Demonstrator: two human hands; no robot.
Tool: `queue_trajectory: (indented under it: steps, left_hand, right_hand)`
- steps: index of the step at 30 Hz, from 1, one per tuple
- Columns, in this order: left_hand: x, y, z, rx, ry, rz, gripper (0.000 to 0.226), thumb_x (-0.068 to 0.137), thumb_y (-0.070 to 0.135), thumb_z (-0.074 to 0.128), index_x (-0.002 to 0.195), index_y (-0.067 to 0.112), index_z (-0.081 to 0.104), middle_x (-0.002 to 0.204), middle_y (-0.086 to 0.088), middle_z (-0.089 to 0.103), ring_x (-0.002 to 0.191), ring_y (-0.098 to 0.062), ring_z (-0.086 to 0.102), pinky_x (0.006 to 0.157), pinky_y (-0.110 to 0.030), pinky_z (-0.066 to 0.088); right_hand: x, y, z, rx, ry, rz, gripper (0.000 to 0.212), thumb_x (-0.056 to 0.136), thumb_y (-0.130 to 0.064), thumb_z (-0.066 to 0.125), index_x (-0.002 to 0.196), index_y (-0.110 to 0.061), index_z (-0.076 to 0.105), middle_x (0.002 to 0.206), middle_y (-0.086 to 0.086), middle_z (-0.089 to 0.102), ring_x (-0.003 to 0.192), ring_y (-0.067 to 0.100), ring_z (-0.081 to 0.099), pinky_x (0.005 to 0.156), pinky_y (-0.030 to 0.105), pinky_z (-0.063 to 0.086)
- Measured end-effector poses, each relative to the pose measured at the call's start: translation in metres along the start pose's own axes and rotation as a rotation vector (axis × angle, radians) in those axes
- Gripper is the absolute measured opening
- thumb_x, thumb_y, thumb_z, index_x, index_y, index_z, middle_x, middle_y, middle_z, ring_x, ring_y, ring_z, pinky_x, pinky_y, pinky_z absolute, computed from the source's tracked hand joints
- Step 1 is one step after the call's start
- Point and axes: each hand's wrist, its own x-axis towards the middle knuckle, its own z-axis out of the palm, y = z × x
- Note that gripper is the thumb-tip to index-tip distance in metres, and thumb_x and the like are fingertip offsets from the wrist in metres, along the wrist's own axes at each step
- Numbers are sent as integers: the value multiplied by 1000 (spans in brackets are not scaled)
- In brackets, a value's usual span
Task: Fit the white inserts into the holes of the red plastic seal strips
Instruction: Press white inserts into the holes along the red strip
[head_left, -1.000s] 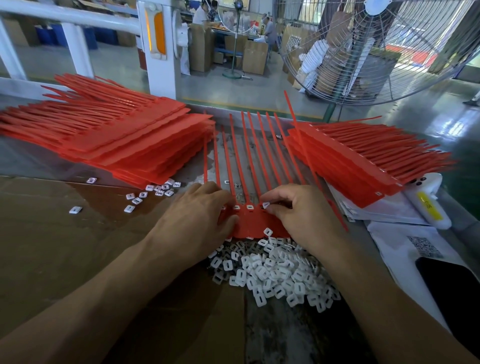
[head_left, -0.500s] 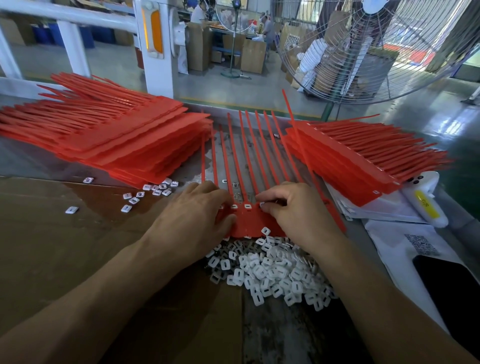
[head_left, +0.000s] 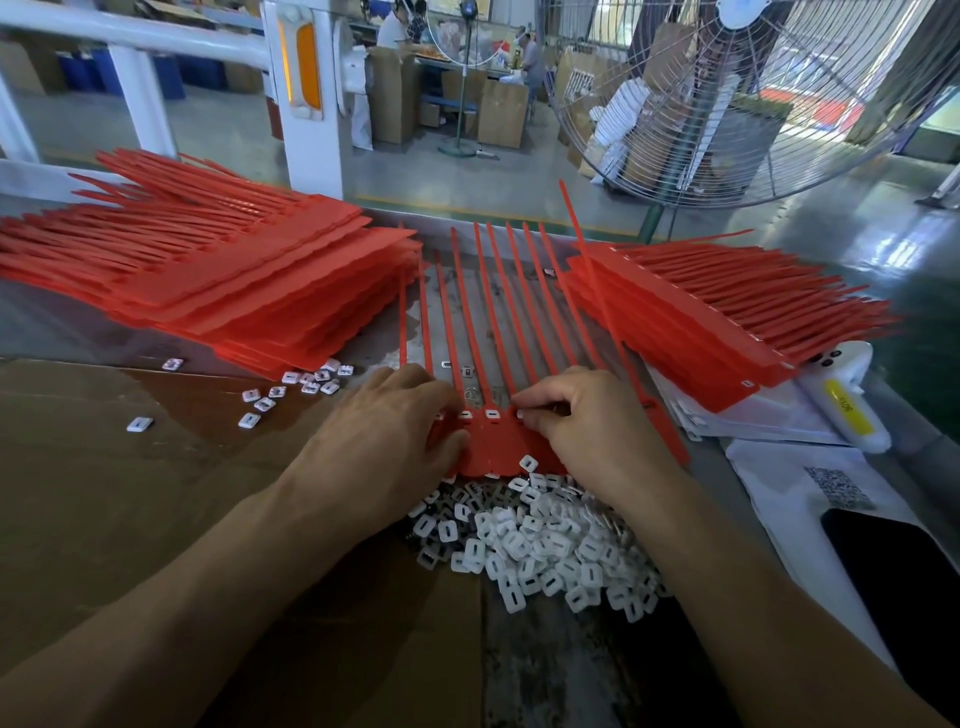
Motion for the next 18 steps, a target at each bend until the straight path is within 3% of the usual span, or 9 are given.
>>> queue_trajectory:
  steps: [3,8,18]
  left_hand:
    - [-1,0,0,0,-2,2,40,97,54,51,133,37,55,134,14,49,129,-9,41,112,-38,38]
    - [0,0,0,3,-2,9,41,97,54,50,133,37,55,134,14,49,129,-9,41,111,-38,39]
    - [0,1,-1,0,-4,1,39,97,54,51,132,38,55,134,14,50,129,-10,41,111,-40,39]
  right_hand:
    - [-6,1,-3,12,70,-10,24,94,-22,76,117,-28,76,107,-18,67,91,-14,56,73,1,39]
    - [-10,0,-1,1,150,21,6,93,-29,76,95,-25,80,90,-18,70,81,-8,61,65,4,42]
    - [-6,-8,7,-42,141,44,5,93,-29,76,95,-24,78,88,-17,69,73,-3,63,60,6,45]
